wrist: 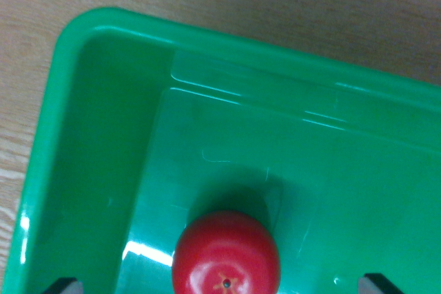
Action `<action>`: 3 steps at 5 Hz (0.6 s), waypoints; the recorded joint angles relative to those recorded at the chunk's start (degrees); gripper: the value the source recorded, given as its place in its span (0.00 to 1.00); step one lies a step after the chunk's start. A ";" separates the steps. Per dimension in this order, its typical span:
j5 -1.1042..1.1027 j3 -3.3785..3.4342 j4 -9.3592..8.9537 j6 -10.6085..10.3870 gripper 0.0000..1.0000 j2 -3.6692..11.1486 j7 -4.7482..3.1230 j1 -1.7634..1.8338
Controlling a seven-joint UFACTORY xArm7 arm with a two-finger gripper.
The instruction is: Pick fruit
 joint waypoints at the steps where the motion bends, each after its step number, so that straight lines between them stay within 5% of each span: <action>1: 0.00 0.00 0.00 0.00 0.00 0.00 0.00 0.00; 2: -0.38 -0.07 -2.07 -2.62 0.00 1.09 -0.20 0.14; 3: -0.38 -0.07 -2.07 -2.62 0.00 1.09 -0.20 0.14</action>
